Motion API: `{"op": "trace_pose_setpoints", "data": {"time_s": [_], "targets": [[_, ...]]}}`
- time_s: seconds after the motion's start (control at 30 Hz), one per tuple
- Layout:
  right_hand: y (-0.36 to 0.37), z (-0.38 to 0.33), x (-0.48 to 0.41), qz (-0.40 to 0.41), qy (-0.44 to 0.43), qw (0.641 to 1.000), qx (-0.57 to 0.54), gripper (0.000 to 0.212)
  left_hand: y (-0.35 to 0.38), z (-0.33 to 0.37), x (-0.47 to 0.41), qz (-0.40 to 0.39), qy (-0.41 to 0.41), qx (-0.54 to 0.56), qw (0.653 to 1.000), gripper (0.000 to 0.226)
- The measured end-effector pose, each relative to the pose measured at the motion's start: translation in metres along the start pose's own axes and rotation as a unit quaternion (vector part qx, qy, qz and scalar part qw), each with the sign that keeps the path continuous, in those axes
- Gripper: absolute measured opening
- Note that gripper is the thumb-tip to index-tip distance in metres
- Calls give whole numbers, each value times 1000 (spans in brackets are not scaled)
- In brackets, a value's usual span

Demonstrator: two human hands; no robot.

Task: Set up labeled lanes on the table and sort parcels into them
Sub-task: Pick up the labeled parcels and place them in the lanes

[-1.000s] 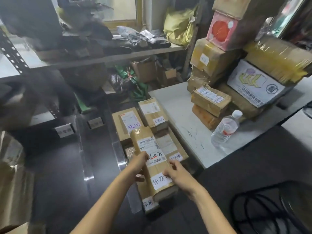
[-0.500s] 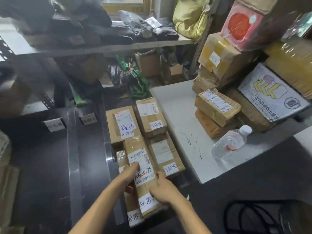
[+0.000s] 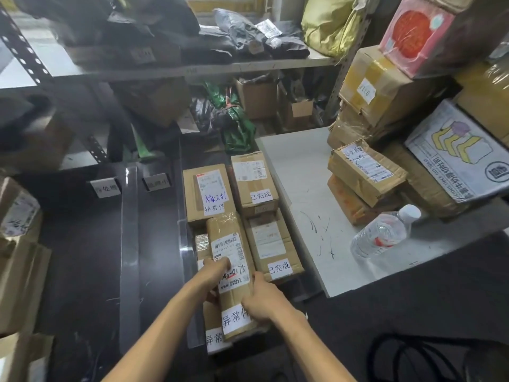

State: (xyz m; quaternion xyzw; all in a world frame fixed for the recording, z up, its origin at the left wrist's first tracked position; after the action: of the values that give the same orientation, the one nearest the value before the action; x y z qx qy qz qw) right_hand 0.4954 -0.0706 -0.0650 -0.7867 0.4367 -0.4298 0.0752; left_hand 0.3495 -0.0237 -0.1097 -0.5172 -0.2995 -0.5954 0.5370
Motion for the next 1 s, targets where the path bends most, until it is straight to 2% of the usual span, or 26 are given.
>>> {"op": "trace_pose_setpoints", "data": {"time_s": [0.17,0.23,0.3,0.43,0.67,0.83,1.0], "targets": [[1,3,-1,5,-8,1000,17,52,5,-2,-1,-2,11,20,1000,53],[4,3,-2,21,-19,999,17,51,6,-4,-4,21,31,14,999,58],[9,2,-3,27,-26,999,17,55,5,-5,-3,59,52,-24,997,67],[19,-2,-2,14,-40,999,23,78,10,-6,0,117,26,-153,981,61],[29,-4,-6,-11,-53,993,104,84,14,-12,-13,37,24,-120,992,80],[28,-11,-11,-15,-53,990,129,84,10,-10,-13,20,42,-108,993,71],[27,-10,-17,-22,-31,992,118,84,6,-9,-18,36,46,-157,986,65]]}}
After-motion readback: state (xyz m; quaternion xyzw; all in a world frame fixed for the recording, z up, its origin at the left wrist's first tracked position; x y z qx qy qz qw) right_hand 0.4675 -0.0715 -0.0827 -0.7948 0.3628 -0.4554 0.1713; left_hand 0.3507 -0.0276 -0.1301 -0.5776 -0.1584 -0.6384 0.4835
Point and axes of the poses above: each hand's wrist, its own x-axis away from the middle knuckle, its own y-axis out of the palm, z = x × y, the point moved 5 cm from there along -x, towards the middle knuckle, and after that the axes turned 15 degrees about -y, right-handed, at the moved point
